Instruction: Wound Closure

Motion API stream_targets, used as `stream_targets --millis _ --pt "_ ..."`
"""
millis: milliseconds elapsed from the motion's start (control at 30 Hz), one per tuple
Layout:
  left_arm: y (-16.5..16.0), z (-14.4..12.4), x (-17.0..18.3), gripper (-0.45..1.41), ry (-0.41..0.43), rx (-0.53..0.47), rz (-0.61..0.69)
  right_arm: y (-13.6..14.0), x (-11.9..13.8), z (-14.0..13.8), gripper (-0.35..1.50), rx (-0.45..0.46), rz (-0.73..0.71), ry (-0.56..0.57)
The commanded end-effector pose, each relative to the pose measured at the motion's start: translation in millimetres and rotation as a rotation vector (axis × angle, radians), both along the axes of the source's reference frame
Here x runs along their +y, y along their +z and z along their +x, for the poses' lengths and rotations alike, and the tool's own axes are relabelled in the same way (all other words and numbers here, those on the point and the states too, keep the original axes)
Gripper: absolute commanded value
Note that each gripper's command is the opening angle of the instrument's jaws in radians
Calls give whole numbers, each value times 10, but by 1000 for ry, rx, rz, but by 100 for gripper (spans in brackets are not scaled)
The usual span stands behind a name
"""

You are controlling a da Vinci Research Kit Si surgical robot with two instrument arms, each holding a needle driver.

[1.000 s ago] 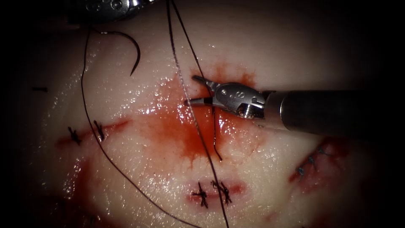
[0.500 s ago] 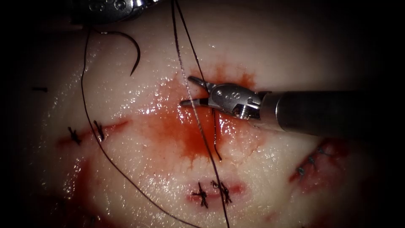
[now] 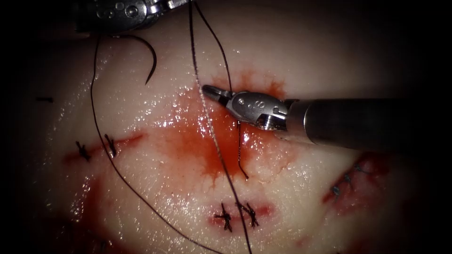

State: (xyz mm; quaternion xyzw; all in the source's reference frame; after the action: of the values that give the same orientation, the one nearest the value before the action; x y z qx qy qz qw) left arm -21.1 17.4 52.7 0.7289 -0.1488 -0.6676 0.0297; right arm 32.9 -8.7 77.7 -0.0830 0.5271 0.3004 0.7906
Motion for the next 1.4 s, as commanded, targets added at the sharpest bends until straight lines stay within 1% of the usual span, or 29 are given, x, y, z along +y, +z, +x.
stream_targets --millis 33,67,100,133,167,200,233,267,300,467,500,533,567,633,667,700,733,767,867,900,933,1000,1200,1267,1300,1333,1400 --pt "4 -4 5 -45 0 -2 -2 4 -1 2 62 4 -4 -7" --pt "4 -4 5 -45 0 -2 -2 4 -1 2 62 4 -4 -7" --pt "3 -3 3 -45 1 -2 -3 1 -2 -2 114 17 17 -2" --pt "2 -2 1 -45 3 -2 -5 -1 -2 -8 123 23 25 -4" --pt "1 -1 -4 -45 5 -2 -9 -10 1 -27 135 33 35 -15" --pt "1 -1 -4 -45 5 -2 -9 -10 1 -27 135 33 35 -15" --pt "0 0 -10 -45 7 -3 -14 -19 5 -49 143 42 48 -24" --pt "0 0 -10 -45 7 -3 -14 -19 5 -49 143 42 48 -24" --pt "-2 -1 -16 -45 8 -2 -20 -30 11 -77 146 49 47 -44" --pt "-4 -13 -28 -45 22 -14 -31 -49 16 -145 146 57 22 -111" --pt "-3 -20 -32 -45 30 -21 -33 -53 18 -160 146 54 18 -121" --pt "-1 -34 -40 -45 48 -12 -42 -58 22 -181 146 32 8 -126" --pt "-1 -34 -40 -45 48 -12 -42 -58 22 -181 146 32 8 -126" --pt "8 -70 -59 -45 81 -19 -42 -66 38 -217 146 -7 -12 -136" --pt "12 -83 -66 -45 92 -14 -52 -68 41 -223 146 -17 -16 -137" --pt "12 -83 -66 -45 92 -14 -52 -68 41 -223 146 -17 -16 -137" --pt "20 -100 -75 -45 114 -9 -60 -72 51 -237 146 -45 -43 -145" --pt "20 -100 -75 -45 114 -9 -60 -72 51 -237 146 -45 -43 -145" --pt "37 -127 -91 -45 145 -6 -51 -79 62 -256 146 -90 -63 -148" --pt "53 -144 -103 -45 174 8 -22 -83 70 -268 146 -107 -67 -143" --pt "53 -144 -103 -45 174 8 -22 -83 70 -268 146 -107 -67 -143" --pt "74 -162 -116 -45 192 22 -8 -86 76 -278 146 -116 -76 -121" --pt "142 -220 -157 -45 259 97 43 -90 84 -288 148 -135 -91 -107" --pt "167 -242 -175 -45 301 111 63 -90 85 -288 148 -140 -101 -109" --pt "190 -260 -194 -45 338 131 82 -90 86 -287 146 -139 -102 -106" --pt "190 -260 -194 -45 338 131 82 -90 86 -287 146 -139 -102 -106" --pt "207 -274 -209 -45 365 142 94 -89 86 -287 146 -136 -106 -98"
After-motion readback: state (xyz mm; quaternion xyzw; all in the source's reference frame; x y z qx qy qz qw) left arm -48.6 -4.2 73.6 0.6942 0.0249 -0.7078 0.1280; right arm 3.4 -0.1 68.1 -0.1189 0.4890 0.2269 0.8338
